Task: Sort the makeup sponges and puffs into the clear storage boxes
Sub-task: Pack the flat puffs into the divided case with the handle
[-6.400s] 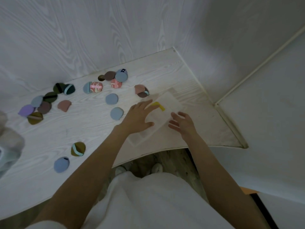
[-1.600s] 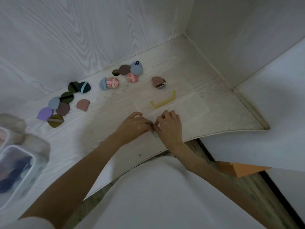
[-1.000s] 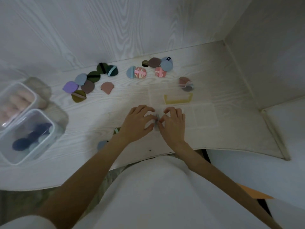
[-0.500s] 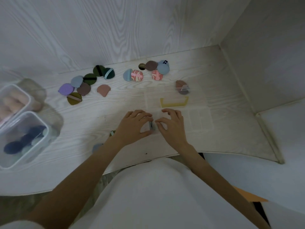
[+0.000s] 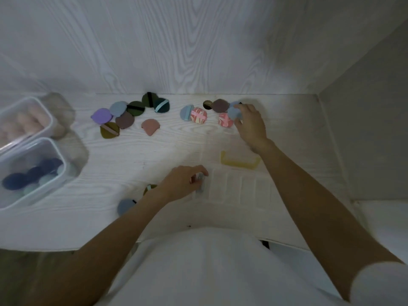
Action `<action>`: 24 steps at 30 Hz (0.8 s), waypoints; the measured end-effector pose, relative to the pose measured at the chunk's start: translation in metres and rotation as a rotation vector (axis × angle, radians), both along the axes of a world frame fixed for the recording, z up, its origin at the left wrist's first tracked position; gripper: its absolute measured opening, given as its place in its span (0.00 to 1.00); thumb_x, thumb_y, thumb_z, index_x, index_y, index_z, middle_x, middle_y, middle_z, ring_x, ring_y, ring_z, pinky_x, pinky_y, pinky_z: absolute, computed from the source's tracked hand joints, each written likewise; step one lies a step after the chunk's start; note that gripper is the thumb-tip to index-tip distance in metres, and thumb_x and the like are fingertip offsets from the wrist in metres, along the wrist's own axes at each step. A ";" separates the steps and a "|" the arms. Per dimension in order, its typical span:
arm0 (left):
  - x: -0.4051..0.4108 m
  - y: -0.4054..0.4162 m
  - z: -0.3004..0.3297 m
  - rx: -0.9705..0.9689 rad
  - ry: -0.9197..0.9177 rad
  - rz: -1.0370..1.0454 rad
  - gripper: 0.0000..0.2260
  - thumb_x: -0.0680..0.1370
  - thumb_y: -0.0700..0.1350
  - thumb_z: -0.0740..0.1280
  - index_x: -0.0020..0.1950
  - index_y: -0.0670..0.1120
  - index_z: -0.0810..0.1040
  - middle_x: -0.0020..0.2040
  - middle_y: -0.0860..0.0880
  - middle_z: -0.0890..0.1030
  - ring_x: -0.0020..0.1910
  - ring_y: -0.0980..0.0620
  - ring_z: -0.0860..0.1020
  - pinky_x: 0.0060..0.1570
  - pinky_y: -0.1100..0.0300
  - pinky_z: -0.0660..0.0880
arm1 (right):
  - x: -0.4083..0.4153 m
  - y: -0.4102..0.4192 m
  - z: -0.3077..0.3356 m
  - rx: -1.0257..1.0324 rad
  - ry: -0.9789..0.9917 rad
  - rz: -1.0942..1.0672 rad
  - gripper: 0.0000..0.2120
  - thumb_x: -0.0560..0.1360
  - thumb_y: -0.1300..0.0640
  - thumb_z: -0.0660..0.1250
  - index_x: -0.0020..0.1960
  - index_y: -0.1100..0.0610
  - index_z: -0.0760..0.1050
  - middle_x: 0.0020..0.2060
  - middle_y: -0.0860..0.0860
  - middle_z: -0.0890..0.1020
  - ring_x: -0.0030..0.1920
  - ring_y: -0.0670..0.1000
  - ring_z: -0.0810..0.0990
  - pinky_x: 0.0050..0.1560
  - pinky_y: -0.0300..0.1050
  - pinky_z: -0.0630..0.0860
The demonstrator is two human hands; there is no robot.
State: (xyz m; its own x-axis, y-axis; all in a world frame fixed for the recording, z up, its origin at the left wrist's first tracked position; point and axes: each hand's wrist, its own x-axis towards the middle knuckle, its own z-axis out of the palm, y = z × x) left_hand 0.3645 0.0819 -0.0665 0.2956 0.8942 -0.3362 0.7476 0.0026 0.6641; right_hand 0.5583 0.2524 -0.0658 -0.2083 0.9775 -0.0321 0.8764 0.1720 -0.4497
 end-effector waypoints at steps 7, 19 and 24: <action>-0.004 0.001 -0.003 0.041 -0.019 0.111 0.06 0.76 0.43 0.67 0.51 0.48 0.80 0.33 0.60 0.73 0.27 0.64 0.73 0.33 0.76 0.68 | -0.005 0.044 -0.028 -0.154 -0.228 0.000 0.12 0.77 0.61 0.60 0.60 0.58 0.74 0.62 0.60 0.69 0.59 0.62 0.69 0.58 0.50 0.68; 0.027 -0.005 -0.002 0.058 -0.101 0.162 0.05 0.77 0.44 0.66 0.50 0.47 0.80 0.36 0.54 0.80 0.28 0.64 0.77 0.35 0.73 0.73 | 0.008 -0.055 0.043 -0.051 0.508 -0.260 0.13 0.71 0.65 0.70 0.54 0.59 0.74 0.36 0.48 0.77 0.37 0.44 0.76 0.43 0.35 0.73; 0.037 -0.020 -0.002 0.022 -0.101 0.039 0.10 0.78 0.44 0.62 0.57 0.48 0.79 0.46 0.50 0.82 0.42 0.56 0.78 0.47 0.66 0.72 | 0.013 -0.151 0.043 0.011 0.505 -0.213 0.07 0.70 0.63 0.71 0.48 0.58 0.78 0.39 0.51 0.77 0.37 0.45 0.74 0.37 0.26 0.71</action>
